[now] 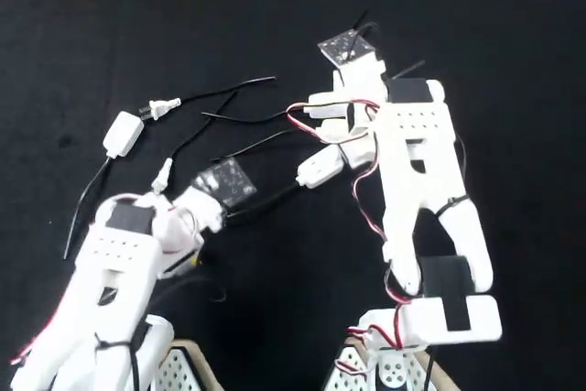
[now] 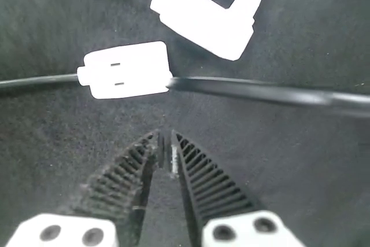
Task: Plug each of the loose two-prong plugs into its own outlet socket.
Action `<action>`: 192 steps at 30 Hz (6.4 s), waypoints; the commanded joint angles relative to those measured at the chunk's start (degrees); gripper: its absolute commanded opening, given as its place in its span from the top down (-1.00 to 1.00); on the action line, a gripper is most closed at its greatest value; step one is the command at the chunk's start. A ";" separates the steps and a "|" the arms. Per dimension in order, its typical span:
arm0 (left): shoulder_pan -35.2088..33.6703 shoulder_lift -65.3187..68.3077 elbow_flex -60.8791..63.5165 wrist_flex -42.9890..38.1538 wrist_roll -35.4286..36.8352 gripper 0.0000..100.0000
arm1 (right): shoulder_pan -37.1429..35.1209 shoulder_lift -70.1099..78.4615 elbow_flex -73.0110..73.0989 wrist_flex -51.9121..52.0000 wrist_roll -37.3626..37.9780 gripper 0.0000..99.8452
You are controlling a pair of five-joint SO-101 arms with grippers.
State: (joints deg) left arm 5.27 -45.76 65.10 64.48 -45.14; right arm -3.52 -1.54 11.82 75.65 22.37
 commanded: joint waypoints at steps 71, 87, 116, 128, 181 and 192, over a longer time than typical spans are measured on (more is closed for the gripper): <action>-60.70 -3.52 8.31 -20.31 -1.23 0.11 | -47.03 28.35 -9.10 -44.66 -69.98 0.58; -60.70 -3.52 8.04 -20.40 -1.49 0.11 | -44.22 33.45 -25.36 -21.54 -68.31 0.98; -44.44 -3.52 10.68 -22.51 8.00 0.11 | -30.07 -21.05 10.86 18.29 -17.05 0.98; -42.95 -3.52 13.58 -22.68 8.35 0.11 | -29.89 -13.58 36.62 2.11 -11.69 0.81; -29.67 -3.60 12.88 -22.77 3.08 0.11 | -30.86 -51.21 23.52 -5.19 -26.73 0.98; -11.65 -12.04 8.75 -22.86 12.04 0.11 | -32.97 -80.22 49.19 -33.93 -33.85 0.98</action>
State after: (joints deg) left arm -10.37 -52.26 76.26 42.51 -36.35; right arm -36.04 -74.86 56.48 47.78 -10.77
